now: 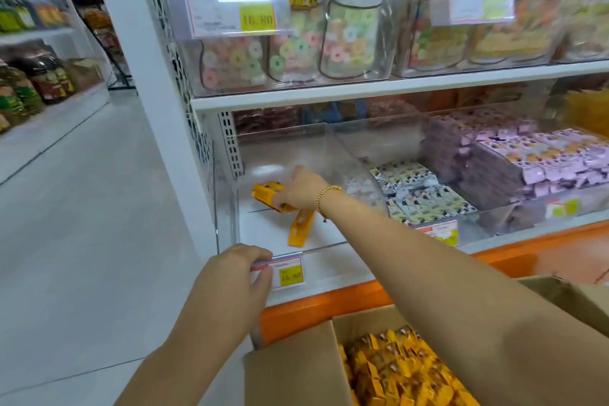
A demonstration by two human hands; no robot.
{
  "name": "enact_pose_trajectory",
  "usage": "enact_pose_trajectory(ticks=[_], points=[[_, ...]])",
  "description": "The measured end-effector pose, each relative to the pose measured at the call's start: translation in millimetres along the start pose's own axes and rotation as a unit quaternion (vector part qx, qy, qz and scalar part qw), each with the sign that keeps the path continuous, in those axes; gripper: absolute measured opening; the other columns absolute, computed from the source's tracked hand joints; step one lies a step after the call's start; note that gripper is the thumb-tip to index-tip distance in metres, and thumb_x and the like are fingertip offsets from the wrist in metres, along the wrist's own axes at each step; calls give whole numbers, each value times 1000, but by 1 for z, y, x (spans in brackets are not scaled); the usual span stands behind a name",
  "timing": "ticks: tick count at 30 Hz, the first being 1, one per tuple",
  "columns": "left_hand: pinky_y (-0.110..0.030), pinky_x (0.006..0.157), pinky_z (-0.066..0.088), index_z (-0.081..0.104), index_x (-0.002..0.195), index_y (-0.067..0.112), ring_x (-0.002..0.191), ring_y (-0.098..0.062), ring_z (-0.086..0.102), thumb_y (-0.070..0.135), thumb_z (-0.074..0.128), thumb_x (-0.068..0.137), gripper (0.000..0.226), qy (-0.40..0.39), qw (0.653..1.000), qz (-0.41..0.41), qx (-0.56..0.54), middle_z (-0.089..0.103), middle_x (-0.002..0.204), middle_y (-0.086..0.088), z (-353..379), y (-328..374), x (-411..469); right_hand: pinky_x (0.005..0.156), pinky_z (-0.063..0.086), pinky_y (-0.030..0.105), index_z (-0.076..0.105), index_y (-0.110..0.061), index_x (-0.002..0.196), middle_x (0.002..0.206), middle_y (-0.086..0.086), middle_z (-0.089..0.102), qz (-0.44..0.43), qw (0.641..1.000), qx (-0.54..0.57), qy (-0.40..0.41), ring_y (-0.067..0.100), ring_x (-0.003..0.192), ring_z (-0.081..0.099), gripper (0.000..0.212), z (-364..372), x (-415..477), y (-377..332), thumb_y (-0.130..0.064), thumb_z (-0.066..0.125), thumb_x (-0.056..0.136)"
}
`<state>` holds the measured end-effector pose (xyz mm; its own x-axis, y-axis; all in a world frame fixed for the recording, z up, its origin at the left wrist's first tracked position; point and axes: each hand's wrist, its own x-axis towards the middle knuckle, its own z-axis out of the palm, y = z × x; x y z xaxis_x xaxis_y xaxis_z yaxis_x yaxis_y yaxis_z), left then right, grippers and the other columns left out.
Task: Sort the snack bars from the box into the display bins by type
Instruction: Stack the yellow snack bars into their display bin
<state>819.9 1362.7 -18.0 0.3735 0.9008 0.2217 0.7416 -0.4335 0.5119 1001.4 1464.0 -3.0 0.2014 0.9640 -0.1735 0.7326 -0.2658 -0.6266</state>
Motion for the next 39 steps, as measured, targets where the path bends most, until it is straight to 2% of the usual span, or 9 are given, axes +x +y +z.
enact_pose_trajectory(ticks=[6,10,14,18,21,24,29,34,39], points=[[-12,80,44,72,96,34,92,-1,60,27,59,90,15,-10,999,-12,-48,66,97,20,-5,-9,7,91,45,33,32,3,137,131,16,51,25,997,-65,-23,32,120,51,76,37,63,-13,-44,63,84],[-4,71,41,70,93,39,89,2,59,35,58,90,14,-21,998,-14,-49,65,95,24,-6,-12,12,81,40,30,59,-9,98,101,11,60,-61,986,-122,-97,27,102,55,41,50,70,-25,-49,53,93],[0,73,31,65,108,42,99,5,55,42,52,92,21,-19,1000,10,-7,62,110,26,-6,-12,10,98,42,33,48,-8,133,133,11,52,-110,958,-241,-107,28,121,49,53,26,58,-17,-38,59,91],[4,78,23,47,131,46,118,7,44,45,41,96,35,-25,998,45,38,48,132,30,-5,-12,-1,91,43,33,39,-25,140,137,9,35,-85,877,-441,-170,27,111,49,76,7,37,4,-50,72,77],[-4,95,25,39,137,45,126,6,39,44,38,98,40,-20,997,55,54,40,141,29,-7,-12,-7,80,43,24,44,-27,135,135,8,30,-138,838,-483,-214,26,103,53,67,8,37,23,-23,77,77],[-6,97,26,40,139,41,127,4,39,41,38,98,41,-11,996,52,69,41,142,24,-9,-14,-10,70,36,22,58,-16,119,123,8,48,-194,876,-417,-147,25,101,54,45,8,48,38,-6,71,77],[1,86,24,44,136,41,125,4,41,43,39,97,39,5,998,33,59,44,139,25,-6,-18,-10,72,44,27,61,-14,105,87,-2,57,-78,988,-97,-94,16,79,53,46,4,67,39,-36,82,71],[6,72,26,57,125,39,103,8,45,47,38,96,36,15,998,30,47,56,128,23,-5,-23,-4,52,34,22,56,-10,70,66,4,50,113,974,189,-50,13,56,42,29,21,93,49,-30,73,83],[4,70,30,62,119,38,103,4,49,39,49,94,29,-1,1000,19,17,60,124,20,-8,-24,-3,59,40,30,51,-11,62,66,10,53,157,985,68,-1,18,54,43,32,31,104,58,-23,69,85]])
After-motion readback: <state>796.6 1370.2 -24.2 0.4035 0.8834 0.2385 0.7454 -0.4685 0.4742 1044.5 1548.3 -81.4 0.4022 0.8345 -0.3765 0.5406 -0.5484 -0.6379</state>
